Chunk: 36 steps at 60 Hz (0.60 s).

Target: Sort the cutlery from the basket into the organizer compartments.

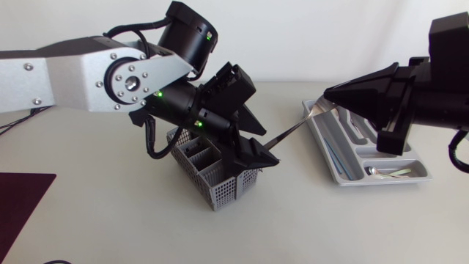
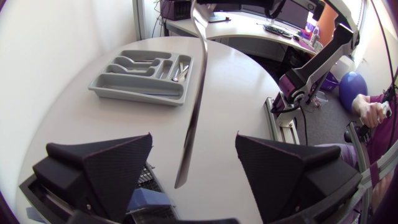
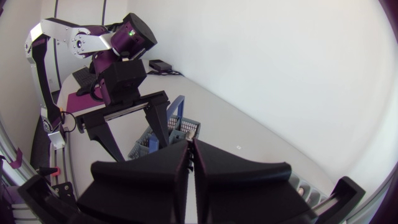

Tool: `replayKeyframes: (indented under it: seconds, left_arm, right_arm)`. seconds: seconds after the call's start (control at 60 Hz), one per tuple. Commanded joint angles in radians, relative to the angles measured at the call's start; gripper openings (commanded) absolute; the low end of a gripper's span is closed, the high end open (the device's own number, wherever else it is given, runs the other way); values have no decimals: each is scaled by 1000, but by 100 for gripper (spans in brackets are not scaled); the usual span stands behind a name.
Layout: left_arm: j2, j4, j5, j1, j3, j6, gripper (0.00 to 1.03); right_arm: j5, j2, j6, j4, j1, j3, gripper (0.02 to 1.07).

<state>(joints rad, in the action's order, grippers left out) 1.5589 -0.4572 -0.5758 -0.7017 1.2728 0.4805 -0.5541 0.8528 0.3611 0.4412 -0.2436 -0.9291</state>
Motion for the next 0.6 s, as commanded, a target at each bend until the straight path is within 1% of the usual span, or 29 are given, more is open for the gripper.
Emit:
replayKeyframes:
  seconds: [0.0,0.1,0.25,0.3,0.333,0.383,0.417,0.483,0.583]
  left_arm:
    - [27,-18,-24,-5,39,21,85]
    - [29,-40,-59,-1,37,21,78]
    - [29,-66,-79,7,22,43,66]
    - [29,-77,-88,13,19,50,64]
    - [29,-81,-95,15,16,52,60]
    - [29,-94,-105,19,14,59,59]
    - [27,-103,-114,22,11,67,55]
    - [23,-126,-119,27,8,87,51]
    - [12,-159,-139,39,0,109,50]
  right_arm:
    - [-7,8,-33,-19,-16,23,7]
    - [-9,5,-39,-25,-33,38,7]
    - [-7,0,-56,-41,-59,61,7]
    - [-7,-3,-57,-42,-65,67,7]
    - [-7,-3,-59,-44,-72,69,7]
    - [-7,-3,-63,-44,-86,70,7]
    - [-7,-4,-67,-44,-94,72,7]
    - [-7,-11,-71,-44,-109,73,7]
    - [-7,-18,-79,-41,-135,79,7]
